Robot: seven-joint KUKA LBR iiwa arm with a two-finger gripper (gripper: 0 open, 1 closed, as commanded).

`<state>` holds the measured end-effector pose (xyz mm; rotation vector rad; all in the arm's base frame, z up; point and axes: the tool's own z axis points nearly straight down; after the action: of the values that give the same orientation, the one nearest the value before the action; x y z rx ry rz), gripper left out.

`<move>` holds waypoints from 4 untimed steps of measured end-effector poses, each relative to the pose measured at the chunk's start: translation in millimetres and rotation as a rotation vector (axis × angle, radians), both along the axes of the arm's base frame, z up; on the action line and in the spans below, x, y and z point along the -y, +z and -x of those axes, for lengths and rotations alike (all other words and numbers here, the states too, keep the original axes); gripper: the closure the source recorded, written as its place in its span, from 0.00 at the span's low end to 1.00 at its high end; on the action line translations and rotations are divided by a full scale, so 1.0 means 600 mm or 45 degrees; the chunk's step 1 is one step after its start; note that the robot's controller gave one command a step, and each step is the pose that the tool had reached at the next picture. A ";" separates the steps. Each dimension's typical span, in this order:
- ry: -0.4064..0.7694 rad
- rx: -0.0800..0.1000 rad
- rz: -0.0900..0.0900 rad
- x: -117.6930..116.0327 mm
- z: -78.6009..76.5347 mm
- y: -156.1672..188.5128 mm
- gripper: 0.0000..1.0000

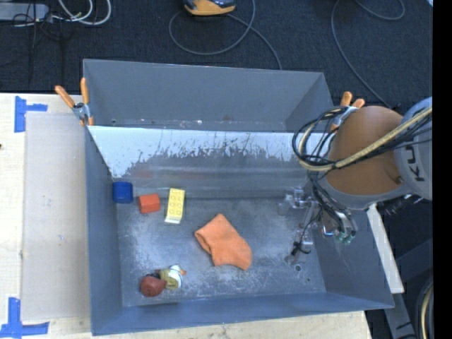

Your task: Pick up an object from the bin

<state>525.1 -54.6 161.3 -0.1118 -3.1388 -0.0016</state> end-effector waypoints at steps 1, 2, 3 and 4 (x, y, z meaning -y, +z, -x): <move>-0.437 -0.007 0.000 -0.036 -0.012 -0.030 0.00; -0.539 -0.005 0.001 -0.080 -0.010 -0.035 0.00; -0.200 -0.006 0.000 -0.141 0.012 -0.105 0.00; -0.718 -0.006 0.002 -0.156 0.038 -0.152 1.00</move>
Offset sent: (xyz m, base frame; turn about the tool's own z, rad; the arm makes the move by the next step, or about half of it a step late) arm 0.0034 0.0861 -0.0275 -0.0630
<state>502.3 39.2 69.9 -0.9799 -2.9795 0.0013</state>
